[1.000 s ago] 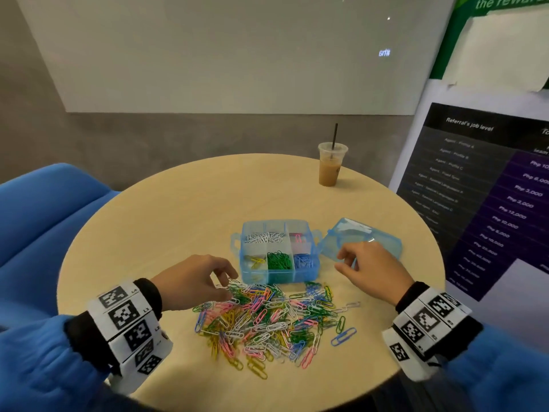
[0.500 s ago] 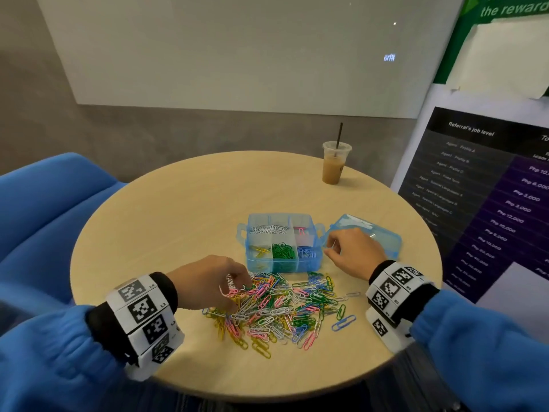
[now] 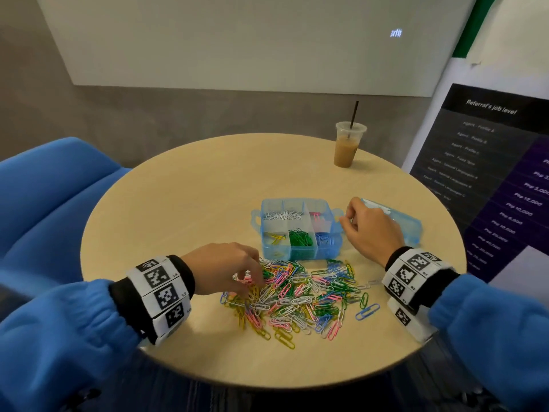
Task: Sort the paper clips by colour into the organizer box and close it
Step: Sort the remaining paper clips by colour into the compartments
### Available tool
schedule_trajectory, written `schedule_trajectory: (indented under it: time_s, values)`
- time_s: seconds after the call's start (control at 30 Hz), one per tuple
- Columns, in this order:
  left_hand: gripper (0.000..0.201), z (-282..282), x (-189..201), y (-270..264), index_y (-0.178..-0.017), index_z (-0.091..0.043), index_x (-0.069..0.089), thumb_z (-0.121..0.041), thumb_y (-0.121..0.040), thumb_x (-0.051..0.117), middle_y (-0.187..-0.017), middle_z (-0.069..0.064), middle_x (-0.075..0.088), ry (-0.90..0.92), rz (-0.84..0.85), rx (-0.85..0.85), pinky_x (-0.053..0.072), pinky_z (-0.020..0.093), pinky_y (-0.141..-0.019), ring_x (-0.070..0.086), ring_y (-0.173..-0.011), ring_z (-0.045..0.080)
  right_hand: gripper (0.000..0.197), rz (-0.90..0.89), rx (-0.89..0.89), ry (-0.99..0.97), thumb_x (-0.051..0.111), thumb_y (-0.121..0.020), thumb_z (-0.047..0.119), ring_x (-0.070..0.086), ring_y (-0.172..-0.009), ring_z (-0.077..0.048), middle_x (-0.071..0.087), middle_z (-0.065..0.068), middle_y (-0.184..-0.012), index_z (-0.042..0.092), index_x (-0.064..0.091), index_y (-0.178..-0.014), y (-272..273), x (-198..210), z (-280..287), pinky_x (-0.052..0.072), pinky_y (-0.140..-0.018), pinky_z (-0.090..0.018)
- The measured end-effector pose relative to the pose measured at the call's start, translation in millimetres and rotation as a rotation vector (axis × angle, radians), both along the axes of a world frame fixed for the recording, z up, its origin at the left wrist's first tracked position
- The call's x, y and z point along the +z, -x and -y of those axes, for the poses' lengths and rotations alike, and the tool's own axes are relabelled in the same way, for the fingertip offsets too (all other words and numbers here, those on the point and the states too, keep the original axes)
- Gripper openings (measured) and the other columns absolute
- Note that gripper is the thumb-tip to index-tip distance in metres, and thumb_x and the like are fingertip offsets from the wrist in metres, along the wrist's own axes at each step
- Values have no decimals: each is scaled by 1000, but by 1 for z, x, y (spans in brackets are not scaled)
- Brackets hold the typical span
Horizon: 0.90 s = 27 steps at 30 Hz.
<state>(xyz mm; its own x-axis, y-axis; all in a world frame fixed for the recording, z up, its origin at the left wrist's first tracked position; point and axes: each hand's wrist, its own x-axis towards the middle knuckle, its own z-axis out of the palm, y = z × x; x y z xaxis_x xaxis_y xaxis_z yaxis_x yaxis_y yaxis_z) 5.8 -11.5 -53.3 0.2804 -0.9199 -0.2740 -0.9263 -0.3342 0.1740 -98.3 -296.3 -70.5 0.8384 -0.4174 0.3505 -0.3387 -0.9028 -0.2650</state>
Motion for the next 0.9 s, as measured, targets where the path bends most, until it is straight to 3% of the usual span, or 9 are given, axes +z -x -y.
schedule_trajectory:
  time_s: [0.1,0.23,0.47,0.7,0.9]
  values:
    - [28,6,-4,1,-116,-40,64,-41,-88,66,-113,-13,55,-29,46,-31,39,25,-67,53,-90,4,17,-12,11,-16,47,-96,34,57,-68,-30,61,-5,-72,19,43,-88,-2,-3,1,45,-58,-35]
    - [24,12,-8,3,-110,-35,65,-40,-87,68,-109,-11,56,-19,64,-27,37,25,-67,47,-84,4,16,-10,45,-22,47,-96,32,56,-67,-29,60,-5,-71,19,42,-87,-4,-7,4,38,-54,-31]
    - [19,11,-9,4,-107,-29,66,-37,-89,66,-111,-13,57,22,79,-35,33,22,-65,54,-94,8,15,-10,79,-23,49,-95,31,57,-68,-28,60,-3,-70,20,43,-85,-5,-8,4,45,-59,-35]
    - [22,6,-10,7,-114,-30,61,-41,-95,56,-120,-12,54,-7,134,-54,46,30,-74,53,-104,11,17,18,97,-41,51,-94,30,56,-64,-26,57,-1,-64,20,45,-81,-5,-8,7,46,-57,-35]
    - [23,1,-14,0,-116,-32,60,-43,-97,50,-114,-11,57,14,188,-87,46,31,-76,54,-103,11,18,18,87,-51,53,-93,29,56,-63,-27,57,-1,-62,20,46,-80,-5,-9,7,48,-57,-37]
